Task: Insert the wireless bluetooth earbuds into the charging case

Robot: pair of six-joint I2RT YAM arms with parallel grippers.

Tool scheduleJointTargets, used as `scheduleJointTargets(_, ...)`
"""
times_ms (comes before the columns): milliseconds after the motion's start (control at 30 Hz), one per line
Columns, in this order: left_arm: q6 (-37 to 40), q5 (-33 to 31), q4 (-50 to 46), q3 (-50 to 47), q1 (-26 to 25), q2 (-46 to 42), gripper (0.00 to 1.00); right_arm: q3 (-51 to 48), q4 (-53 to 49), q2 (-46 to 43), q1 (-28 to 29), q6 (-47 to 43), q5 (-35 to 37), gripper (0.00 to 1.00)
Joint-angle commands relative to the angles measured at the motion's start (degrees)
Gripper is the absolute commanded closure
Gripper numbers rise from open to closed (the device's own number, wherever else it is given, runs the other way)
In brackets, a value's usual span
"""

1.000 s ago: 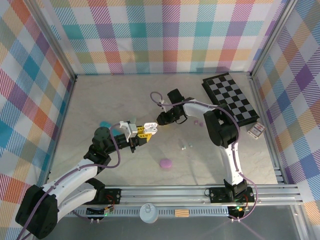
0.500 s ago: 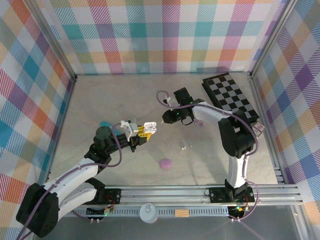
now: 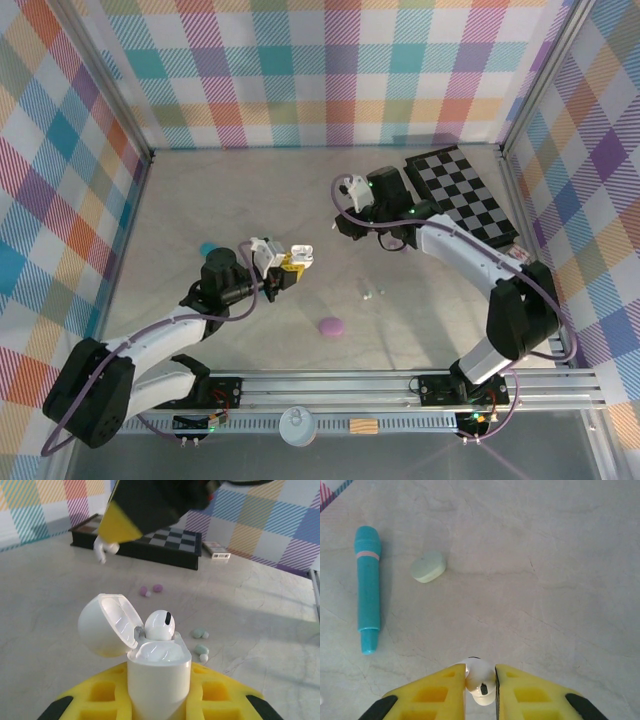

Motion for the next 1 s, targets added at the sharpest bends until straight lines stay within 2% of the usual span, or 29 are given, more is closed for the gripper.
scheduleJointTargets(0,-0.8,-1.4,-1.7,3.7,0.7,1.7,1.0,-0.8,-2.3,-3.4,1.3,-2.3,1.2,0.79)
scheduleJointTargets(267,-1.9,-2.1,-7.0,8.2,0.7,5.0,1.0,-1.4,-1.3,-6.8,5.7,-3.7,2.4,0.79)
scheduleJointTargets(467,-9.0,-4.3,-5.2,9.2,0.7,6.3,1.0,-3.3,3.8,-7.3,8.4,-3.0,1.8,0.8)
scheduleJointTargets(967,-10.3,-1.9,-6.8,11.5,0.2,7.7,1.0,-2.2,8.2,-3.9,9.9,-1.8,2.5,0.8)
